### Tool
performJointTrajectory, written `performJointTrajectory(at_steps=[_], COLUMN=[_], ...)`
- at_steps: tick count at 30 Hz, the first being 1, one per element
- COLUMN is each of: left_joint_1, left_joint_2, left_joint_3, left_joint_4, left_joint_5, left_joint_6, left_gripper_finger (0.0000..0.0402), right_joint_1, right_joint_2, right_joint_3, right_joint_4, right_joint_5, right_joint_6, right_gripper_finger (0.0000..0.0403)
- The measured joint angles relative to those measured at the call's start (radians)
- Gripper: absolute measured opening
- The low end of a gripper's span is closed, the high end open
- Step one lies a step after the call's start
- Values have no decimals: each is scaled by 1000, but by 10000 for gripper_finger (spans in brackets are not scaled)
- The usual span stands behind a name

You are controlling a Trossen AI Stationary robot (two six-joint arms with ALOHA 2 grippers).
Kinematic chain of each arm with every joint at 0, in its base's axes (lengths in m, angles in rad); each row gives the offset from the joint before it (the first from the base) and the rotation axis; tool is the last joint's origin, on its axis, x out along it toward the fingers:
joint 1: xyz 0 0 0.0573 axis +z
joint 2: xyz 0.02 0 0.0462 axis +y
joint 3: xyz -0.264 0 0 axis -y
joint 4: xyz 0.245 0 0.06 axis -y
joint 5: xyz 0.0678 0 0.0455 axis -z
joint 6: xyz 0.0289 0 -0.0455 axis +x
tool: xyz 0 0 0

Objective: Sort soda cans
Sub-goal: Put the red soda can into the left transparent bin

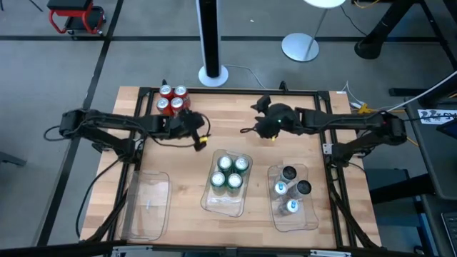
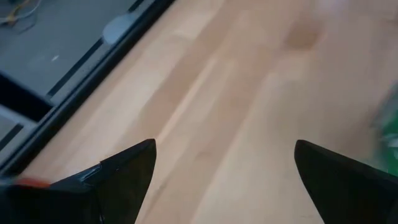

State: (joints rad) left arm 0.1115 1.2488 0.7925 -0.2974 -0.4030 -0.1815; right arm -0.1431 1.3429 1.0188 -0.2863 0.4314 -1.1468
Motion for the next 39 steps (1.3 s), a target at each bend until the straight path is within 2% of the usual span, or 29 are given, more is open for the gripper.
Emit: performJointTrajectory(at_steps=[8,12,16,21,27,30,39], left_joint_1=[167,250,323,390,426,446,460], left_joint_2=[0,-1,-1,-1,0,0,6], left_joint_3=[161,248,289,293,293,293,293], left_joint_4=[-314,-479,-566,-598,-609,-595,-586], left_joint_5=[-2,-2,-3,-2,0,52,113], left_joint_6=[-38,-77,-78,-44,53,66,147], left_gripper_finger=[361,353,352,354,354,355,397], right_joint_1=[-1,-1,-1,-1,-2,-2,-2], right_joint_2=[9,1,-13,-17,-49,-60,-60], right_joint_3=[-148,-208,-262,-330,-444,-490,-623], right_joint_4=[269,319,320,358,578,659,825], right_joint_5=[-221,-226,-237,-266,-266,-266,-232], right_joint_6=[-93,-98,-57,-16,-68,-75,-40], right_gripper_finger=[278,278,278,278,278,278,278])
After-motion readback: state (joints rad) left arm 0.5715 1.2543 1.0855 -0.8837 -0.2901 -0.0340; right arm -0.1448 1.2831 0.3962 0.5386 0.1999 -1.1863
